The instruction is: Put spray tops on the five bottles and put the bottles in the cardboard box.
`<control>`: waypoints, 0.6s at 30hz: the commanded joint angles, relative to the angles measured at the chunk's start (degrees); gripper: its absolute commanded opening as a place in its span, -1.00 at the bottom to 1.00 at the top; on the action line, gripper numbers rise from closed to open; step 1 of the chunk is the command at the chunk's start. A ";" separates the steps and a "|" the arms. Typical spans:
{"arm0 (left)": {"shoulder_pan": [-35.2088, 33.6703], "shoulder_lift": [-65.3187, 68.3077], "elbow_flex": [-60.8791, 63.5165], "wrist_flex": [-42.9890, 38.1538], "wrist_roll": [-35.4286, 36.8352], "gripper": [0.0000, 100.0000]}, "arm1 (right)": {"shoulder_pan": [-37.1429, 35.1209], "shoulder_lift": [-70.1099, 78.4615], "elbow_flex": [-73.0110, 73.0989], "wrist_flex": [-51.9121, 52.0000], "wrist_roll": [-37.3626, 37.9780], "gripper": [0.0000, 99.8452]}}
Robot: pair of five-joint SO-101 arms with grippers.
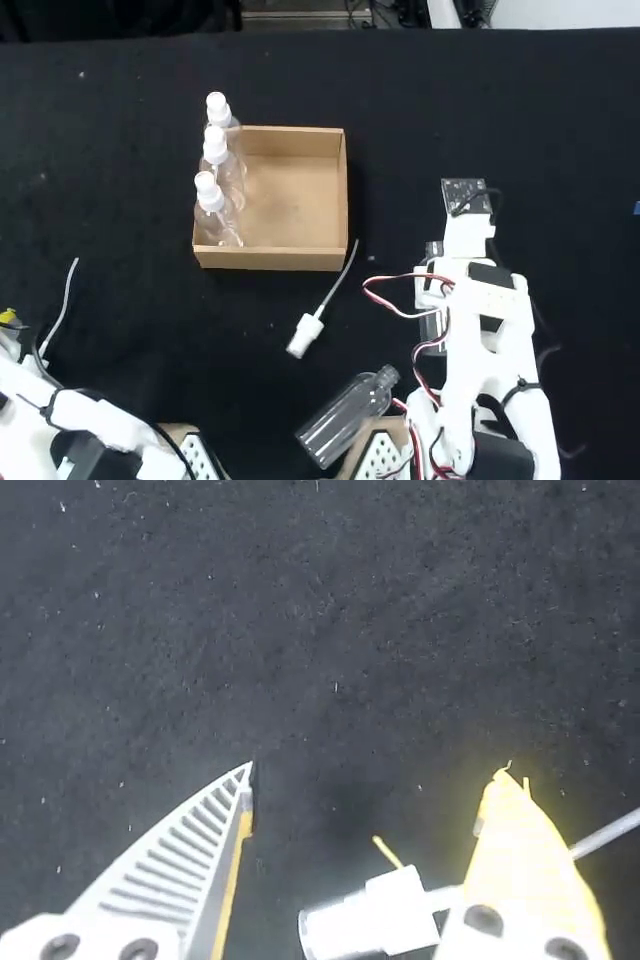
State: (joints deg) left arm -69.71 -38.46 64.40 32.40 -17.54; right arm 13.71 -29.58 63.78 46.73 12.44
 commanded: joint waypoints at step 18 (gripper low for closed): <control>8.22 9.67 0.40 2.20 -20.48 -0.34 | -0.53 -2.59 0.22 -1.32 -0.44 -0.98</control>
State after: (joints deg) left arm -63.30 -28.88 65.36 32.31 -33.80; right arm 13.71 -29.58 63.78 46.73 12.44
